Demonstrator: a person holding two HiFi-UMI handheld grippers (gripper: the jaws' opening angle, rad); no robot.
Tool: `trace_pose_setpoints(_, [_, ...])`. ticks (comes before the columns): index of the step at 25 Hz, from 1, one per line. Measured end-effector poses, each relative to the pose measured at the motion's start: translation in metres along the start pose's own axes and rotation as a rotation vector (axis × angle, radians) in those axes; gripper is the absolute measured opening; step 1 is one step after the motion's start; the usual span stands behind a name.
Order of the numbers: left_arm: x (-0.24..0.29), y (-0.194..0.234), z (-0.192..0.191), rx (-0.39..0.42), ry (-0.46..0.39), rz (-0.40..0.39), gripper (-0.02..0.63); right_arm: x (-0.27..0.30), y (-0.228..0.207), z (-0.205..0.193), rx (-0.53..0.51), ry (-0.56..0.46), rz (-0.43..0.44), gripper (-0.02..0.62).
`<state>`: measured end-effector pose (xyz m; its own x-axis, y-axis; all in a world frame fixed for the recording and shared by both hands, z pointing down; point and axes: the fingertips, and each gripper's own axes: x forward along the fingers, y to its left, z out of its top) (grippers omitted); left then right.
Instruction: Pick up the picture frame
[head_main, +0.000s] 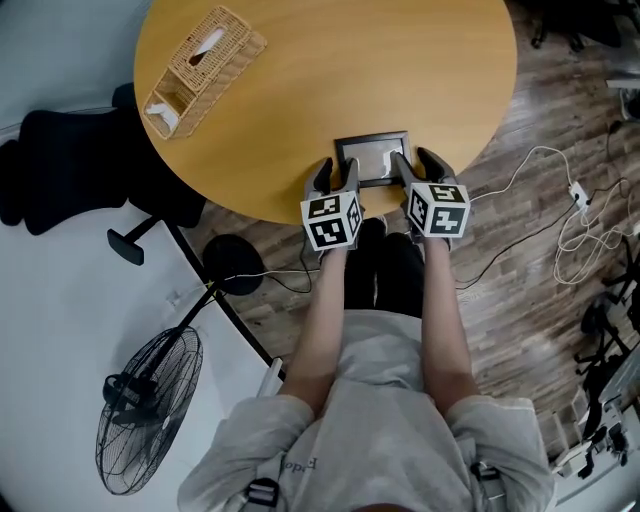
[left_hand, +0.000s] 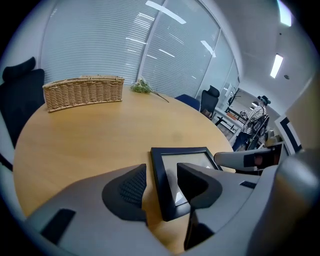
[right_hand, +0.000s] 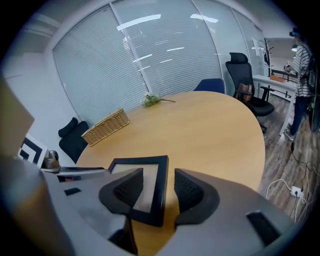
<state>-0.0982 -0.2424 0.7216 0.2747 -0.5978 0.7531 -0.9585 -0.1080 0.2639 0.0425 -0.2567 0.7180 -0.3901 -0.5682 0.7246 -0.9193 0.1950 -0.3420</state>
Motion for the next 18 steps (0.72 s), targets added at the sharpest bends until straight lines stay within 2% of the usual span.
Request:
trace_pose_setpoints(4, [0.0038, 0.0007, -0.0067, 0.033, -0.009, 0.040, 0.206, 0.0083, -0.0025, -0.0096, -0.015, 0.014, -0.012, 0.199])
trace_pose_setpoints(14, [0.0050, 0.0007, -0.0062, 0.018, 0.009, 0.070, 0.206, 0.0092, -0.0051, -0.0112, -0.036, 0.023, -0.040, 0.179])
trace_pose_setpoints(17, [0.0067, 0.0017, -0.0051, 0.020, 0.016, 0.083, 0.204, 0.0094, -0.0061, -0.0106, -0.034, 0.029, -0.038, 0.159])
trace_pose_setpoints(18, [0.0062, 0.0022, -0.0051, 0.017, 0.016, 0.086, 0.204, 0.0087, -0.0057, -0.0111, -0.030, 0.031, -0.039, 0.132])
